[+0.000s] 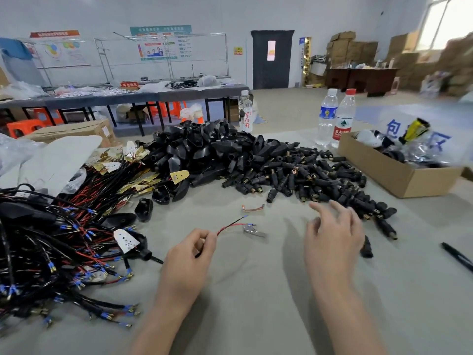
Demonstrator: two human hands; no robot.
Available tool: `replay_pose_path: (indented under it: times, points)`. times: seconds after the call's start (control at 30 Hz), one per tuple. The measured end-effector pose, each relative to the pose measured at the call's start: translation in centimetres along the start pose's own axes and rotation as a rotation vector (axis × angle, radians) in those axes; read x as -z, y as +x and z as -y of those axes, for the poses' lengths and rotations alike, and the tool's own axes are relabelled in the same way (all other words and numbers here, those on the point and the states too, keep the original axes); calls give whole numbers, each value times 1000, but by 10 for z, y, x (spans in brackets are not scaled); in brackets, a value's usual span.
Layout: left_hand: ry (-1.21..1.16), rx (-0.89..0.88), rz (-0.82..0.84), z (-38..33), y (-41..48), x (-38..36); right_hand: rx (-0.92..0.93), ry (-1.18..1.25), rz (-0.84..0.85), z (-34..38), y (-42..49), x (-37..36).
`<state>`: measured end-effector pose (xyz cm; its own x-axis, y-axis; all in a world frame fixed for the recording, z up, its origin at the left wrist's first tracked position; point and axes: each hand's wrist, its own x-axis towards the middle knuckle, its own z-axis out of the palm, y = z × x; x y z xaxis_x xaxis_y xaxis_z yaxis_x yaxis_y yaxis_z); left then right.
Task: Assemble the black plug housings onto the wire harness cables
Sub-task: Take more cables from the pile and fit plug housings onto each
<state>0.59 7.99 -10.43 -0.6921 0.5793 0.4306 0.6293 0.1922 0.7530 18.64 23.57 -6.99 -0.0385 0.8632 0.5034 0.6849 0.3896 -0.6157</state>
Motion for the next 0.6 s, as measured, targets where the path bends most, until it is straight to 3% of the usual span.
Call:
replay_pose_path:
  times: [0.07,0.13,0.2,0.3,0.43,0.6]
  points:
    - [16,-5,35,-1,0,1,-170,-114,61,-16,5,11]
    - [18,-2,57,-1,-1,2,-268,-199,229,-30,7,18]
    - [6,13,61,-2,-1,2,-225,-231,326,-38,6,17]
    - [-30,35,76,-1,-1,1,-104,-147,339,-37,5,12]
    - [-79,38,78,2,-2,0,-135,389,327,-17,2,-1]
    - [-136,74,37,-1,-3,1,-532,1199,603,25,-12,-23]
